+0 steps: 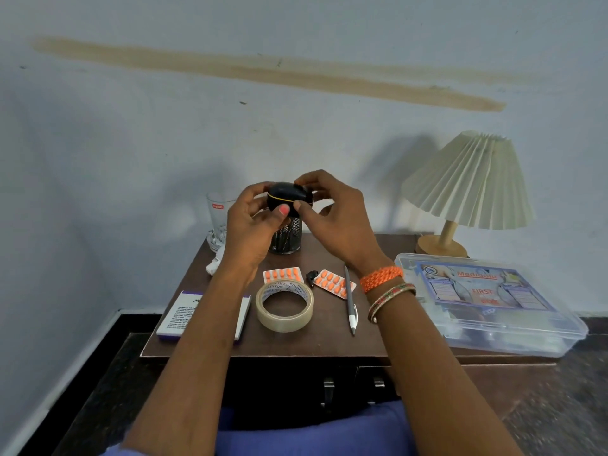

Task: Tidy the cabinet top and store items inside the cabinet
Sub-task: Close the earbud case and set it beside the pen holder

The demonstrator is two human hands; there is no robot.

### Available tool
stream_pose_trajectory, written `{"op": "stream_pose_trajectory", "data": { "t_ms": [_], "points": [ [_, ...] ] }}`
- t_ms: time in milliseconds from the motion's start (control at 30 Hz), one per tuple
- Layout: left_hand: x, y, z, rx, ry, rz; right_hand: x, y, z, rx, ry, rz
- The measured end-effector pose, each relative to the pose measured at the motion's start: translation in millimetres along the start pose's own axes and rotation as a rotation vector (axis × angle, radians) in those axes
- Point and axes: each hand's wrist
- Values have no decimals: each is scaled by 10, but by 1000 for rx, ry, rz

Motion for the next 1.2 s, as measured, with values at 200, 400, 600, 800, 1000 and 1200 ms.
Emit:
{"op": "stream_pose_trajectory", "data": {
  "t_ms": [200, 400, 600, 800, 1000, 1200],
  "points": [
    [-10, 3, 80, 74, -54, -33, 38, 25, 0, -12, -49, -38],
    [-25, 20, 105, 182, -32, -40, -9, -6, 45, -100, -202, -143],
    [-43, 31, 69, 229, -43, -64, -39, 19, 50, -148, -160, -167],
    [-27, 25, 74, 232, -34, -41, -37, 26, 52, -120, -170, -229],
    [9, -3, 87, 152, -3, -22, -151, 5, 33, -219, -159, -266],
    [41, -27, 97, 57, 13, -4, -542, 84, -84, 23, 189, -374]
  ]
}}
Point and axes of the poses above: each hand's wrist, its own y-axis away from the middle knuckle, its own z-axis out of the back of the hand, x = y × z, and after that the axes turned 3 degrees about y, right-handed
